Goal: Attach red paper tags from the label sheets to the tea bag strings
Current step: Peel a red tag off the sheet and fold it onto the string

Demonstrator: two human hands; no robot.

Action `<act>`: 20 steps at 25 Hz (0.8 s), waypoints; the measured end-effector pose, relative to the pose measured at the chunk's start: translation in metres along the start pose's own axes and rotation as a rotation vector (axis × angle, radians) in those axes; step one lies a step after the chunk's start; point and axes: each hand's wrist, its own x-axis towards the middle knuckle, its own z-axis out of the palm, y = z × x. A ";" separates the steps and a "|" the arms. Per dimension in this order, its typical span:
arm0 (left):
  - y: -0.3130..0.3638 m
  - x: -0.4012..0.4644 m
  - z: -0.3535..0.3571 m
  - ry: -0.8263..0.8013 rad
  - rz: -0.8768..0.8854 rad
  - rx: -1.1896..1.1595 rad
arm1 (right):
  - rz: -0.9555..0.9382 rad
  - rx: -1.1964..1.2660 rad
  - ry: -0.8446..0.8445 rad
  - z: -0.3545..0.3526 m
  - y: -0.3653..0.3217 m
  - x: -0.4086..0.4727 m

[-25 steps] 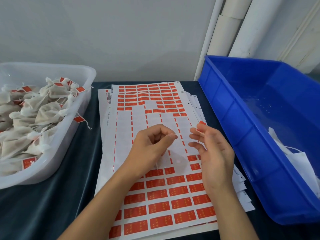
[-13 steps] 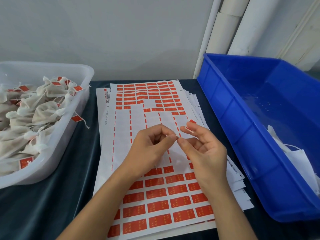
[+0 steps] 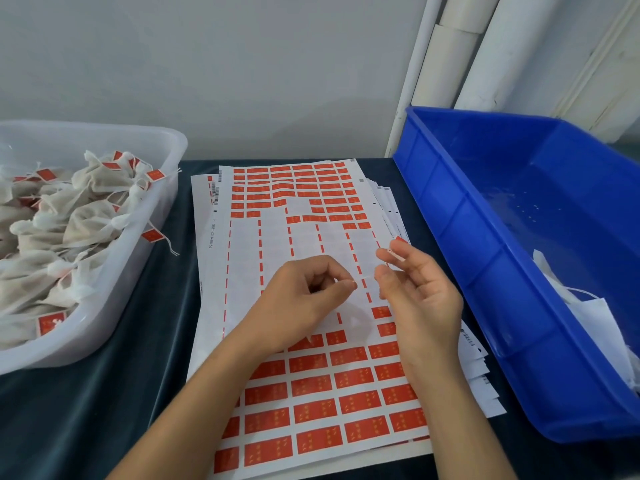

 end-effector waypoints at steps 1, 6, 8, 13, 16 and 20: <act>0.000 0.000 -0.001 0.004 -0.011 -0.031 | 0.016 0.019 0.019 0.000 0.000 0.001; 0.001 0.000 -0.001 0.015 -0.040 -0.067 | 0.058 0.079 0.083 -0.002 0.001 0.001; 0.002 0.000 0.000 0.016 -0.040 -0.055 | 0.056 0.084 0.010 -0.003 0.001 0.000; 0.003 0.001 0.000 0.021 -0.023 -0.058 | 0.042 0.058 -0.103 0.000 -0.002 -0.005; 0.004 0.001 0.000 0.020 -0.002 -0.053 | 0.032 -0.019 -0.139 0.004 -0.003 -0.007; 0.005 0.000 0.000 0.010 0.028 -0.041 | 0.057 -0.057 -0.136 0.005 -0.001 -0.005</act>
